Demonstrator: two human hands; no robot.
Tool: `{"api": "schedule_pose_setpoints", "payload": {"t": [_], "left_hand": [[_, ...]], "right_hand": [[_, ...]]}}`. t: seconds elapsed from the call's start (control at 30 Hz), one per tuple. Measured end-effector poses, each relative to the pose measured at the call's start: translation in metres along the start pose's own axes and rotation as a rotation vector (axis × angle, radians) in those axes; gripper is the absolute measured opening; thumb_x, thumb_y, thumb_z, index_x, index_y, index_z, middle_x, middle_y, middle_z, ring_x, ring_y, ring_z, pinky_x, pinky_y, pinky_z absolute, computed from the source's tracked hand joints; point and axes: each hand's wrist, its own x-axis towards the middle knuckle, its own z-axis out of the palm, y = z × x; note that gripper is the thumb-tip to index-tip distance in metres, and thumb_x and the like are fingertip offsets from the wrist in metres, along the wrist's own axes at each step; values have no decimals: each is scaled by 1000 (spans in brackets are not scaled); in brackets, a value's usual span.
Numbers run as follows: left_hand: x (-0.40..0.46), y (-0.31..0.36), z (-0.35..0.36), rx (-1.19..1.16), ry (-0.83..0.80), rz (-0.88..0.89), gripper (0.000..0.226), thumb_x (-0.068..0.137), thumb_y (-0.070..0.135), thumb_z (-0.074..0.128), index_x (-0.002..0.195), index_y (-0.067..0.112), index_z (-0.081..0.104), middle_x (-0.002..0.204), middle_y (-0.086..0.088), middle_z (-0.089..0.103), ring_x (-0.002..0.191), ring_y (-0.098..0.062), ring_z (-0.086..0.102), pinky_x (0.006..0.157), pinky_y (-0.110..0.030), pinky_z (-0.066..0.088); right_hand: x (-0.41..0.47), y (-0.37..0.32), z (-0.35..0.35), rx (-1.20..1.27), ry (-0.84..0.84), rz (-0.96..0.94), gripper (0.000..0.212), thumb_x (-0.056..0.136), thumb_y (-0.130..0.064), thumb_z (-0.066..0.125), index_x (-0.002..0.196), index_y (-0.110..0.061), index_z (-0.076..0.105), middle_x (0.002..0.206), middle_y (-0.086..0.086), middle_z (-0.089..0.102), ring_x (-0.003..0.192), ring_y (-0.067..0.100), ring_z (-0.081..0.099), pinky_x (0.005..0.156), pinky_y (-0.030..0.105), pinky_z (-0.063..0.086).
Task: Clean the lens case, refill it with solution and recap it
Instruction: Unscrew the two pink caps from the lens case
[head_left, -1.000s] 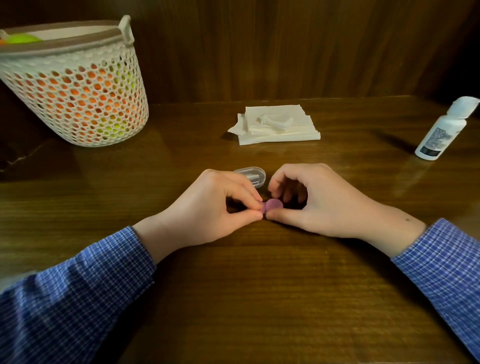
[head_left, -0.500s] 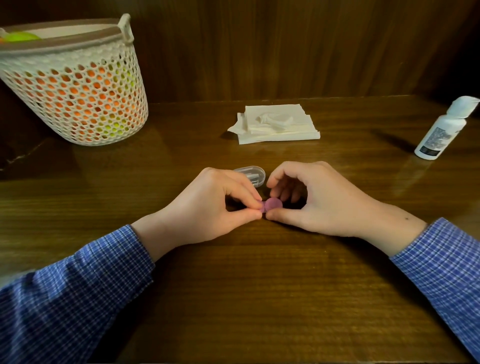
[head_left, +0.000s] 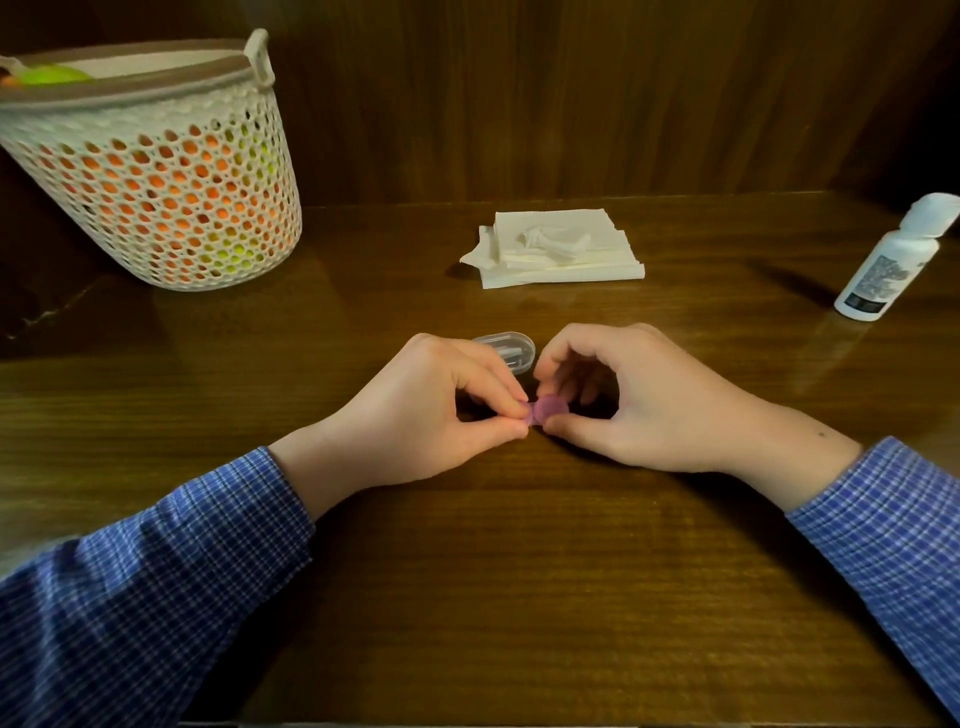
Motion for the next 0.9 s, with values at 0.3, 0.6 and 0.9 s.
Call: {"api": "schedule_pose_setpoints", "payload": {"t": [0.3, 0.6, 0.9], "left_hand": [[0, 1, 0, 2, -11, -7, 11, 87, 20, 82, 98, 20, 84, 101, 12, 77, 98, -2, 71, 87, -18, 56], [0, 0, -1, -12, -19, -9, 13, 87, 19, 82, 100, 19, 83, 101, 11, 77, 98, -3, 72, 86, -19, 58], [0, -1, -1, -5, -25, -13, 13, 88, 20, 81, 101, 20, 83, 102, 11, 77, 99, -3, 71, 87, -21, 58]], "right_hand": [[2, -2, 4, 26, 29, 21, 32, 78, -29, 87, 103, -32, 66, 86, -16, 74, 86, -3, 70, 81, 12, 55], [3, 0, -6, 55, -66, -25, 33, 81, -20, 85, 106, -29, 66, 95, -16, 74, 94, -1, 70, 86, 14, 54], [1, -1, 4, 43, 48, 39, 31, 74, -37, 88, 95, -32, 66, 82, -13, 71, 81, 1, 68, 69, 15, 56]]}}
